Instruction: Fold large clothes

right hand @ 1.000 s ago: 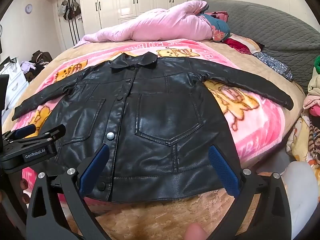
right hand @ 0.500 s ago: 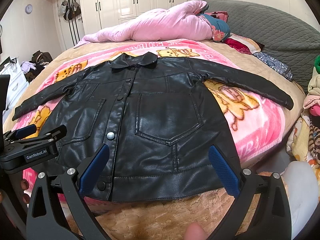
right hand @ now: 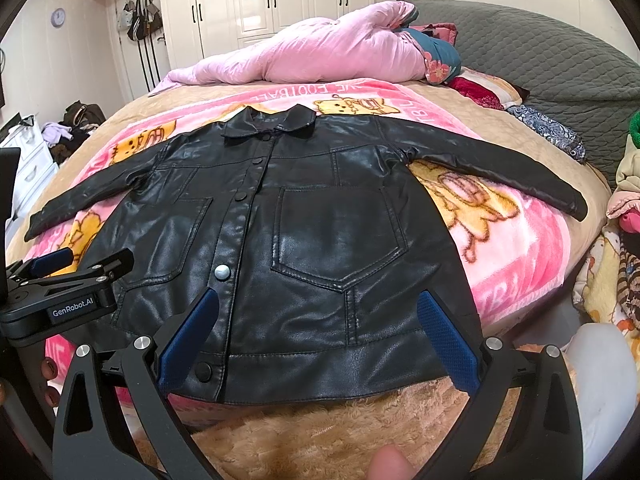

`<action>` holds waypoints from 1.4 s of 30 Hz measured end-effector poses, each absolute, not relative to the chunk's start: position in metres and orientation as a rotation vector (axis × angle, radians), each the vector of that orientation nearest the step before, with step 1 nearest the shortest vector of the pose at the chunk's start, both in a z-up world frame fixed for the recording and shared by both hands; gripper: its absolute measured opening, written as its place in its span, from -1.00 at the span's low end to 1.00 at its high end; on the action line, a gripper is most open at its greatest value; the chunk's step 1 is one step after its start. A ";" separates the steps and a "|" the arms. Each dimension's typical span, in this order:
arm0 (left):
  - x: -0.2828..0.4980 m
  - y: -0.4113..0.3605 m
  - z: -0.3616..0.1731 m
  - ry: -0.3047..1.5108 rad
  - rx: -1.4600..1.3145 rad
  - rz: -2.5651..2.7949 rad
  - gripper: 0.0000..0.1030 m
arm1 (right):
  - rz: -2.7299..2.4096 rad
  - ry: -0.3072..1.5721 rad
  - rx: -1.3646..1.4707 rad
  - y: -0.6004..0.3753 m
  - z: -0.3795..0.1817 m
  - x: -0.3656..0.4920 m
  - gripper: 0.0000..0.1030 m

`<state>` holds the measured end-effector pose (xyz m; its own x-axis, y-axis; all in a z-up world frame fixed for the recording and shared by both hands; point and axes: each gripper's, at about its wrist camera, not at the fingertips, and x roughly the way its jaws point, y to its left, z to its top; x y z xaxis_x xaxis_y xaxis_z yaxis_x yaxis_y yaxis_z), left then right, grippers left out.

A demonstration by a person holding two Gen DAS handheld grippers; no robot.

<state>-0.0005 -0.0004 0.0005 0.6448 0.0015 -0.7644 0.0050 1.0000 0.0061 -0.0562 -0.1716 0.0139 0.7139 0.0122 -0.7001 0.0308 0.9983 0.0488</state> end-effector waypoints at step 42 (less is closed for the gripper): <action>0.076 -0.007 0.012 0.846 -0.038 -0.018 0.82 | -0.027 0.746 0.000 -0.179 0.036 0.019 0.92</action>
